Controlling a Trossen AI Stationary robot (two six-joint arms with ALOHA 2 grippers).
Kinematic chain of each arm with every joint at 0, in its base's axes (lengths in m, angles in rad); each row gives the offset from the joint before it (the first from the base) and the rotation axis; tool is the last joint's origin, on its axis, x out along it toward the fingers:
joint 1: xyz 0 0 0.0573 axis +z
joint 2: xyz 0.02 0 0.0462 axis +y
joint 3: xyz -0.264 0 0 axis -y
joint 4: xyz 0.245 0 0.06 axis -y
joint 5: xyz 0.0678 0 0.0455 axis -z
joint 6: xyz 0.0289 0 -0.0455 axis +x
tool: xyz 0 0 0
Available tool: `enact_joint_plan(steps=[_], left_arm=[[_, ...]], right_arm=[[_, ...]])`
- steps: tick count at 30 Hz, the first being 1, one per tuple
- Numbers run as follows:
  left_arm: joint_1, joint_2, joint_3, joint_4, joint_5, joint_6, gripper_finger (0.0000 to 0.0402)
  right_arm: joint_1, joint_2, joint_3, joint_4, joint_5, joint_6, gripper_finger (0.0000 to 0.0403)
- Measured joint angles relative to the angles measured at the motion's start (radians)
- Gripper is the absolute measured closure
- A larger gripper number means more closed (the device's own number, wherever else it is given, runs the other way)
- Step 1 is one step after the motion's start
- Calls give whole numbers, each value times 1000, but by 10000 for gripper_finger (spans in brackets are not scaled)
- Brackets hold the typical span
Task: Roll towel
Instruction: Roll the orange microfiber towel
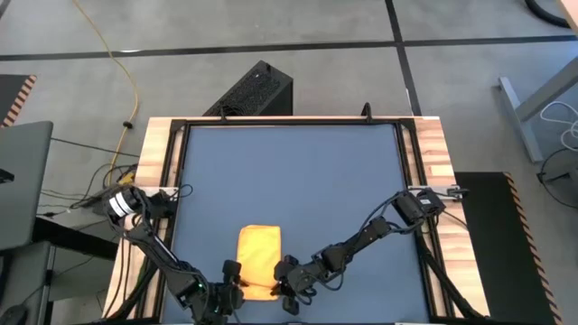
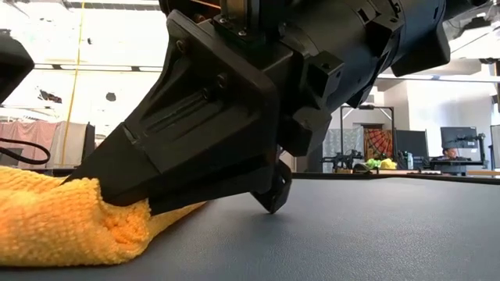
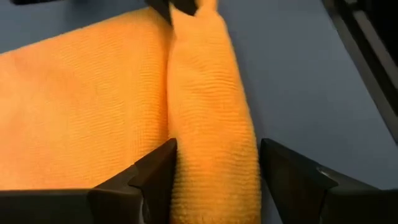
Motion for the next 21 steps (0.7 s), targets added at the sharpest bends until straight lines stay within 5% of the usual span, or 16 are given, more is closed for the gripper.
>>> enact_joint_plan(steps=[6,15,21], left_arm=[[1,0,1,-5,56,-41,233],[27,-4,1,-9,167,-120,379],[71,-3,2,5,335,-138,392]], right_arm=[[1,-2,1,-25,20,42,378],[8,-3,2,-54,63,86,376],[14,-3,2,-58,56,43,358]])
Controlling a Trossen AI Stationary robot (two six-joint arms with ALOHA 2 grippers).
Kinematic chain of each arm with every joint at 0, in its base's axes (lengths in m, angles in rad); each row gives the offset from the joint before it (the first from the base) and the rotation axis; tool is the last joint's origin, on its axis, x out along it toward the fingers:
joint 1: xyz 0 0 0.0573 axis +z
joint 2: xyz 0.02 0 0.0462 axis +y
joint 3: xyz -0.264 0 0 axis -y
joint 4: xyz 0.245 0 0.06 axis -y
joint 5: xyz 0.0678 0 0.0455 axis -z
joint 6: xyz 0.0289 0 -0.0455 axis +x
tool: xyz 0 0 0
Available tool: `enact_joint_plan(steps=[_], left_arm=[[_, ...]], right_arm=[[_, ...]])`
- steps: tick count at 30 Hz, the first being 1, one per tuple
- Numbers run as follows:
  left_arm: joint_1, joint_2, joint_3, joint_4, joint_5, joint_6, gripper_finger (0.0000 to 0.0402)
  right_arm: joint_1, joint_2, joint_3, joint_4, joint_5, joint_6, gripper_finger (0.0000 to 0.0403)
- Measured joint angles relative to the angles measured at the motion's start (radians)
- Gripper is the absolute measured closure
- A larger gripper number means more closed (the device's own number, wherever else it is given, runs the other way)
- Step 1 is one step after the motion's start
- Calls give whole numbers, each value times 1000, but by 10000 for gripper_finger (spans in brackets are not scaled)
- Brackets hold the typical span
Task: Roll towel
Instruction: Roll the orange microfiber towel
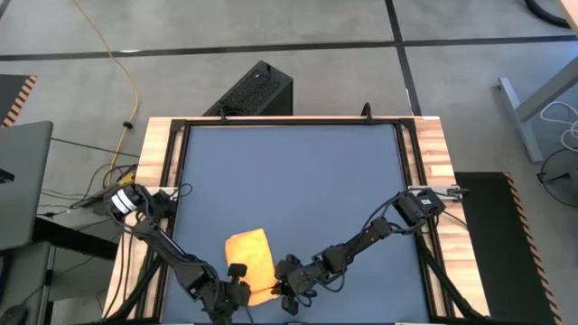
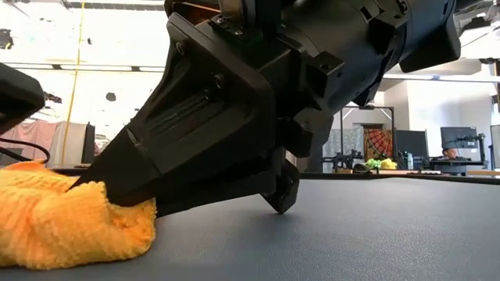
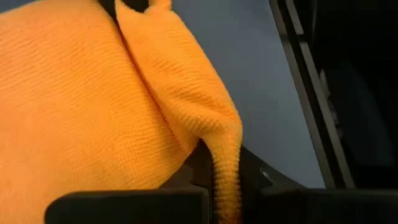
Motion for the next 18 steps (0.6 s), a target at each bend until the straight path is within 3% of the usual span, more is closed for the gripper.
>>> enact_joint_plan(steps=[11,18], left_arm=[[27,-54,-3,-11,160,32,396],[20,-86,-124,112,154,-57,397]], right_arm=[[-5,-13,-4,-9,-49,-106,303],[-5,-42,-4,4,-53,-207,294]])
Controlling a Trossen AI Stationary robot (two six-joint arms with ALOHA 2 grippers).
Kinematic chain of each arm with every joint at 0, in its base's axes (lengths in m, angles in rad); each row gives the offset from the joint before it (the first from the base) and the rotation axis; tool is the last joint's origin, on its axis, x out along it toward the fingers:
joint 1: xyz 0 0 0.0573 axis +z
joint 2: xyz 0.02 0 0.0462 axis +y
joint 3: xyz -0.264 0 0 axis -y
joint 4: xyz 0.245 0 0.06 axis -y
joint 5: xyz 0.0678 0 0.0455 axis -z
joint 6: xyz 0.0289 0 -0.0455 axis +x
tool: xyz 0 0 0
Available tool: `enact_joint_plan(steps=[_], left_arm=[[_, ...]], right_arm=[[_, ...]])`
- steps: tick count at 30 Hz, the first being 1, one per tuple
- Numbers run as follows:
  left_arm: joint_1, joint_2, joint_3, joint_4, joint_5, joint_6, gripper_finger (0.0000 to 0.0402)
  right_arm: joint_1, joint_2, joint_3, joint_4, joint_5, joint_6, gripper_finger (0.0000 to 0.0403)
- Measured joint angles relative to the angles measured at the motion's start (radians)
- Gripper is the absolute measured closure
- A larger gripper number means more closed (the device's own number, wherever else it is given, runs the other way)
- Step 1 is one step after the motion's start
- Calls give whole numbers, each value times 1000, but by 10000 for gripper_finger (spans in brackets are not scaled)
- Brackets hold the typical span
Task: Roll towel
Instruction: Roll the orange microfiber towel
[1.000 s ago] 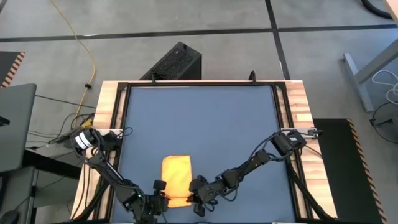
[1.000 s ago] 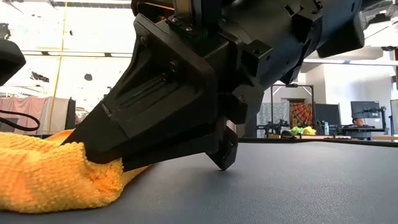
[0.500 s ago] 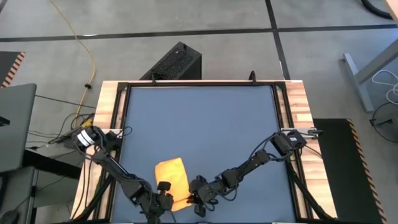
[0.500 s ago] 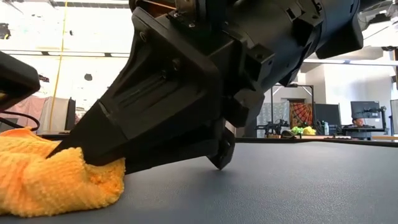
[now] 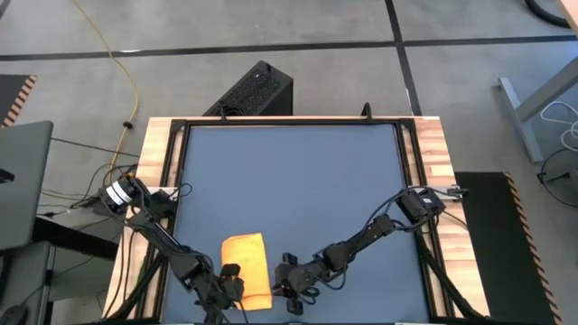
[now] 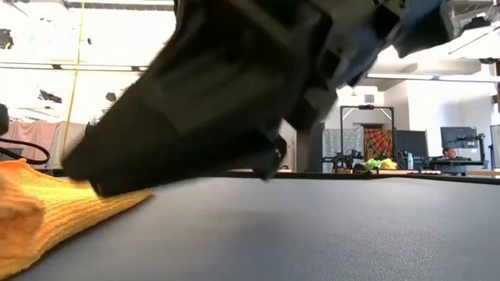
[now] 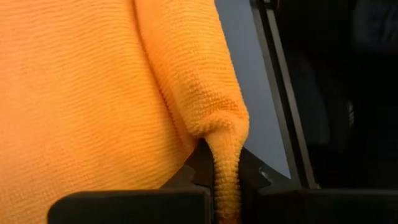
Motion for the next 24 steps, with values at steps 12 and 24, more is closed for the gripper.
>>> enact_joint_plan(steps=[12,24], left_arm=[[0,-125,-296,421,-32,-229,397],[3,-124,-346,529,-32,-328,397]], right_arm=[[55,1,1,120,95,-491,293],[57,20,11,154,158,-650,187]])
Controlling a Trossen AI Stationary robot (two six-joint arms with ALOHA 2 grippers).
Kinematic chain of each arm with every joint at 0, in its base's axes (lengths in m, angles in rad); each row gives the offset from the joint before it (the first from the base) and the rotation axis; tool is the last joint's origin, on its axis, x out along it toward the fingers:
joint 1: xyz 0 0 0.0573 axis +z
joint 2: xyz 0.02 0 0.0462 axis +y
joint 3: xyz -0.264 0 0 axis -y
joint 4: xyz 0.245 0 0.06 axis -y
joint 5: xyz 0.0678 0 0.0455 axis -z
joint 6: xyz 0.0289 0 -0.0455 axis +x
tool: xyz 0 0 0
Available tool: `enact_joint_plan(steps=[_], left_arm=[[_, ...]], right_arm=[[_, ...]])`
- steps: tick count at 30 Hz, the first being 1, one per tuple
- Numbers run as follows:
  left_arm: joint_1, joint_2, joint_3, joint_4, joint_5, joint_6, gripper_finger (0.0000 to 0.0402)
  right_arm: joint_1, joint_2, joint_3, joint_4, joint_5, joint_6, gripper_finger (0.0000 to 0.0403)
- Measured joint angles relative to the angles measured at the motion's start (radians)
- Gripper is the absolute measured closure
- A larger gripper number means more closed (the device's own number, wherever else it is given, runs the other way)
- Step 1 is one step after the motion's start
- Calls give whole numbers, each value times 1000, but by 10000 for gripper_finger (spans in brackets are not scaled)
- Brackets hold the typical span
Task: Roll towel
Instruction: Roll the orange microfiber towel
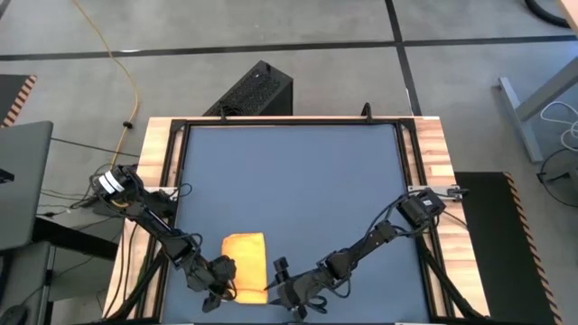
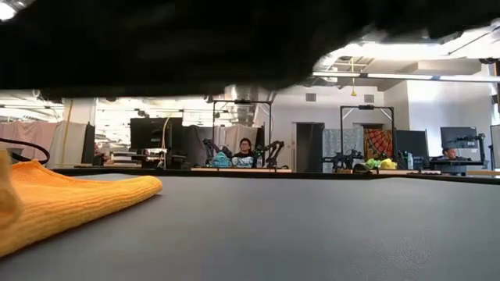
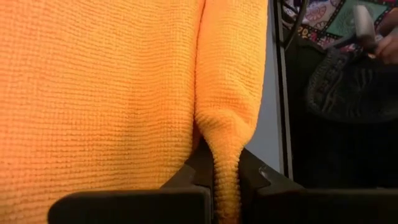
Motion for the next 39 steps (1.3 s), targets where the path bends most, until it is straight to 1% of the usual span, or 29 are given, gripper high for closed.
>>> enact_joint_plan(steps=[2,4,9,12,15,19,22,25,26,28,31,36,39], left_arm=[[3,0,0,0,-1,-15,397],[6,0,1,-2,-1,-35,397],[6,0,1,-7,-5,-62,397],[3,0,1,-10,-5,-66,397],[3,0,1,-9,-4,-67,397],[2,0,1,-9,-9,-68,392],[2,0,1,-9,-5,-68,372],[2,0,1,-5,17,-44,341],[2,0,1,-3,28,-34,331],[2,0,1,-1,46,-17,313],[2,-1,1,1,70,-7,295],[2,-1,1,0,100,-2,289],[2,-2,1,-6,111,-1,288]], right_arm=[[-8,27,21,-8,-10,-5,173],[-14,64,57,-1,-27,-8,167],[-17,96,107,-33,-29,-32,165],[-17,92,118,-71,-6,12,170],[-26,92,124,-105,-6,70,192],[-43,92,126,-124,-8,128,251],[-51,92,126,-122,-8,139,312],[-56,92,126,-122,-20,196,373],[-59,92,126,-122,-34,218,383],[-68,92,126,-121,-50,271,385],[-83,92,126,-134,-58,335,373],[-103,92,126,-145,-60,401,385],[-106,92,127,-161,-60,431,385]])
